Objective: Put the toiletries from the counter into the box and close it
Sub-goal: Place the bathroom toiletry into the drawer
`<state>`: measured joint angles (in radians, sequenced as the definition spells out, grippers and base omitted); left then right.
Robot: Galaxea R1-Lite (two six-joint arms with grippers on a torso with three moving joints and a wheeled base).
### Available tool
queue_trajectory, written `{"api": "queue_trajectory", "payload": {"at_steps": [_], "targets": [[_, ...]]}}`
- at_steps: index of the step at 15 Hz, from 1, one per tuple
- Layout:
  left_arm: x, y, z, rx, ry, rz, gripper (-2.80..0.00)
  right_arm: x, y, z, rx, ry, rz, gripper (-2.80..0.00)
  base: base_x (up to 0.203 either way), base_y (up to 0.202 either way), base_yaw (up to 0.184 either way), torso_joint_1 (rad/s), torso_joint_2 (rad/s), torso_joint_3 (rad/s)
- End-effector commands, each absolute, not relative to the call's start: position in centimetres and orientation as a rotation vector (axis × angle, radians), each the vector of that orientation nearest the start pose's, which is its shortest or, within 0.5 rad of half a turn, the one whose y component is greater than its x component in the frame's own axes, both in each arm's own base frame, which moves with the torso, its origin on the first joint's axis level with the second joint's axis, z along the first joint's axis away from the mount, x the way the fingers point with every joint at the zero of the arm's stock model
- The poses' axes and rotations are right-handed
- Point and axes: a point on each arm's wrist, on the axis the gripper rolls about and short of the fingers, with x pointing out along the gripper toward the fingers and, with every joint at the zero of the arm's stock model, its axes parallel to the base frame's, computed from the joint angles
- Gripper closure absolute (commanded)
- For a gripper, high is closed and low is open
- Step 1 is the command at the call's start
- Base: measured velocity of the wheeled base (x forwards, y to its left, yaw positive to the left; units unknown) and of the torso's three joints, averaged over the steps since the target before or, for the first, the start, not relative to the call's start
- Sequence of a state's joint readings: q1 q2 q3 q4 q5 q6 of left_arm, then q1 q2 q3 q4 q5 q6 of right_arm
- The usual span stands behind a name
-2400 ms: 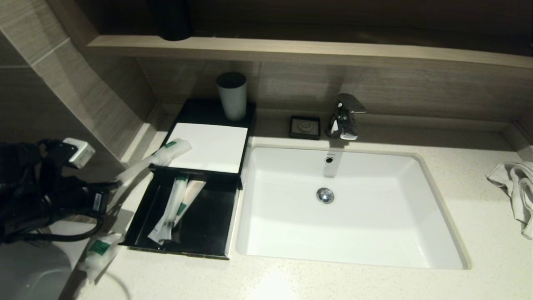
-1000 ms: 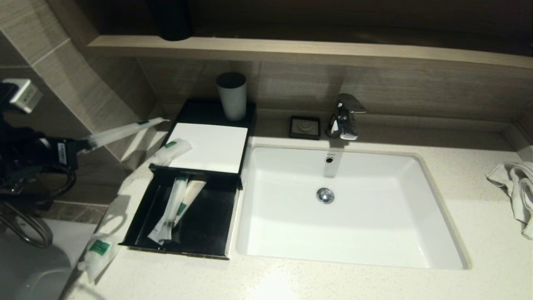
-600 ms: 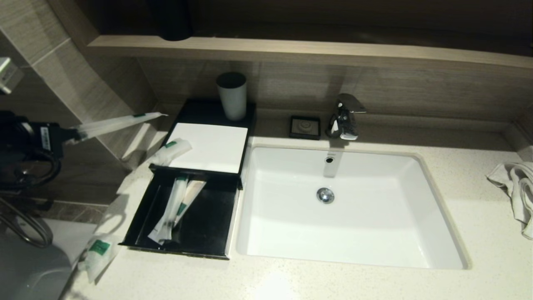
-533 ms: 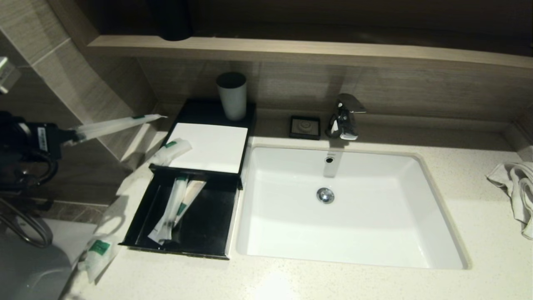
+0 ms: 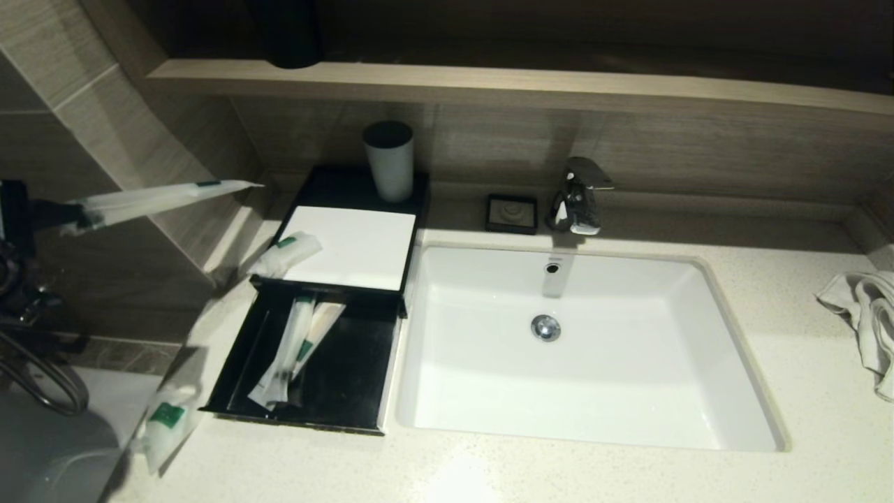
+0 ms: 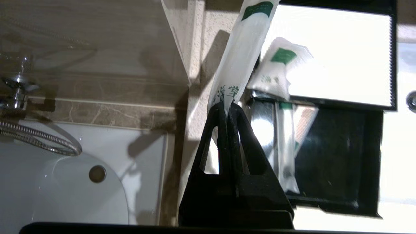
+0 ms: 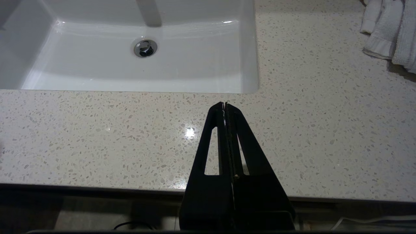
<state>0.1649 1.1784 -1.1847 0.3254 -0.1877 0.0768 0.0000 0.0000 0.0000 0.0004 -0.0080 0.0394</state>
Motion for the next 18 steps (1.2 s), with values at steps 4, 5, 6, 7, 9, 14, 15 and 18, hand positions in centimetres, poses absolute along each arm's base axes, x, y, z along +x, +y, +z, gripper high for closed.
{"api": "queue_trajectory", "payload": {"at_steps": [4,5,6,7,9,14,15,18], "targets": [[11.5,0.8,31.8,0.018,0.364,-0.108,0.00,-2.3,0.0,7.5,0.040,0.003,-0.008,0.00,0.000,0.000,0.000,0.000,0.00,0.000],[11.2,0.5,31.6,0.016,0.382,-0.125,0.00,-2.3,0.0,7.5,0.040,0.003,-0.008,0.00,0.000,0.000,0.000,0.000,0.00,0.000],[10.8,0.3,31.4,0.006,0.408,-0.142,0.00,-2.3,0.0,7.5,0.040,0.002,-0.008,0.00,0.000,0.000,0.000,0.000,0.00,0.000],[10.2,0.1,31.2,-0.005,0.427,-0.156,0.00,-2.3,0.0,7.5,0.040,0.003,-0.008,0.00,0.000,0.000,0.000,0.000,0.00,0.000],[9.2,-0.3,30.5,-0.024,0.468,-0.183,0.00,-2.3,0.0,7.5,0.040,0.003,-0.008,0.00,0.000,0.000,0.000,0.000,0.00,0.000],[7.8,-0.4,29.1,-0.040,0.540,-0.199,0.00,-2.3,0.0,7.5,0.040,0.002,-0.008,0.00,0.000,0.000,0.000,0.000,0.00,0.000],[7.4,-0.5,28.9,-0.041,0.553,-0.212,0.00,-2.3,0.0,7.6,0.040,0.001,-0.008,0.00,0.000,0.000,0.000,0.000,0.00,0.000],[7.3,-0.7,28.2,-0.058,0.597,-0.232,0.00,-2.3,0.0,7.6,0.040,0.001,-0.008,0.00,0.000,0.000,0.000,0.000,0.00,0.000]]}}
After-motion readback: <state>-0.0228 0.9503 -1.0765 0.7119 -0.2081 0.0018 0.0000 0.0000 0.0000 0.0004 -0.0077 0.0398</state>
